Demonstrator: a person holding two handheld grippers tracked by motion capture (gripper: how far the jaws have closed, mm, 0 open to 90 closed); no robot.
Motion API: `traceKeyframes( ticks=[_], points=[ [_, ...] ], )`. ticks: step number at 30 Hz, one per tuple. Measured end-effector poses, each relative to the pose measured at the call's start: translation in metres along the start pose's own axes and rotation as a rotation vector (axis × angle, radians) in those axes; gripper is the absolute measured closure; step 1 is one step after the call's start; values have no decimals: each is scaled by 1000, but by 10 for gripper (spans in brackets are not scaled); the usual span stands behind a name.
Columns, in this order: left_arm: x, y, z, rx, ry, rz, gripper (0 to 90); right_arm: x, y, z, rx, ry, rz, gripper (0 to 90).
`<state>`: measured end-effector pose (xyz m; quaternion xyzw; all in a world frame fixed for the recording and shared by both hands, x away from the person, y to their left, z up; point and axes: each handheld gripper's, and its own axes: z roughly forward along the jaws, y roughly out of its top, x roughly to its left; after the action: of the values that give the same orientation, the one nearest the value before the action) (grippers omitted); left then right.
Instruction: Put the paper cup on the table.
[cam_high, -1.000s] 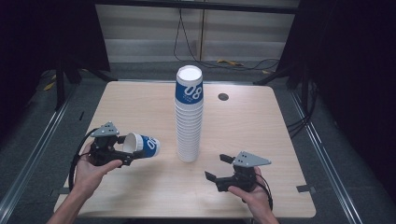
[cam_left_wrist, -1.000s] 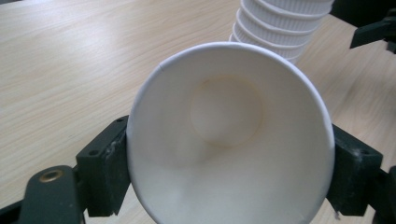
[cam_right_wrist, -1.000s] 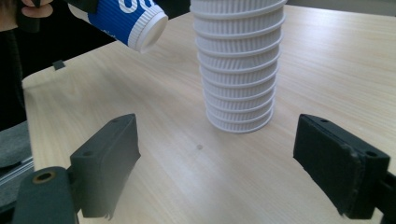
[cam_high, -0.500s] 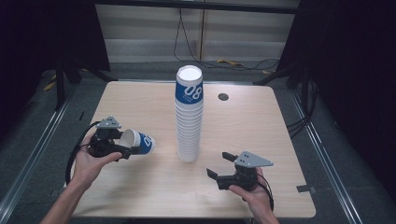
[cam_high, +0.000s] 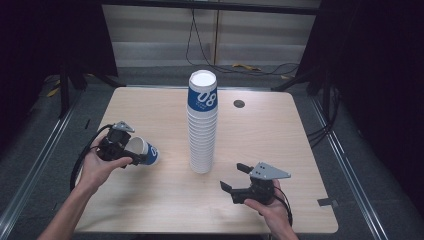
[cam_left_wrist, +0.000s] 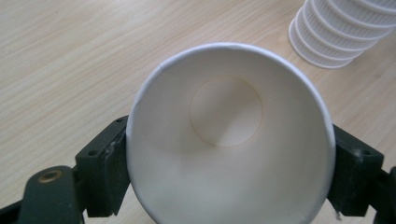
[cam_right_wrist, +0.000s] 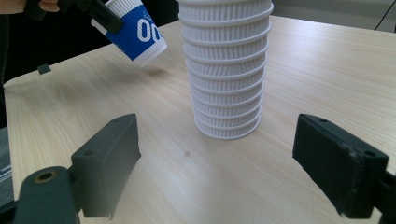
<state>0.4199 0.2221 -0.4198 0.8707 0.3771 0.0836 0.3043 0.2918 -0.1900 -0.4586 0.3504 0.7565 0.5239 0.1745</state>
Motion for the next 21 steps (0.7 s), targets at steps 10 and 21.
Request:
traceKeyframes(
  ticks=[10,21],
  points=[
    [11,10,14,91,51,-22,168,0,-1,0,3,6,5,146],
    [8,28,26,161,85,-7,161,0,-3,2,13,11,6,146]
  ],
)
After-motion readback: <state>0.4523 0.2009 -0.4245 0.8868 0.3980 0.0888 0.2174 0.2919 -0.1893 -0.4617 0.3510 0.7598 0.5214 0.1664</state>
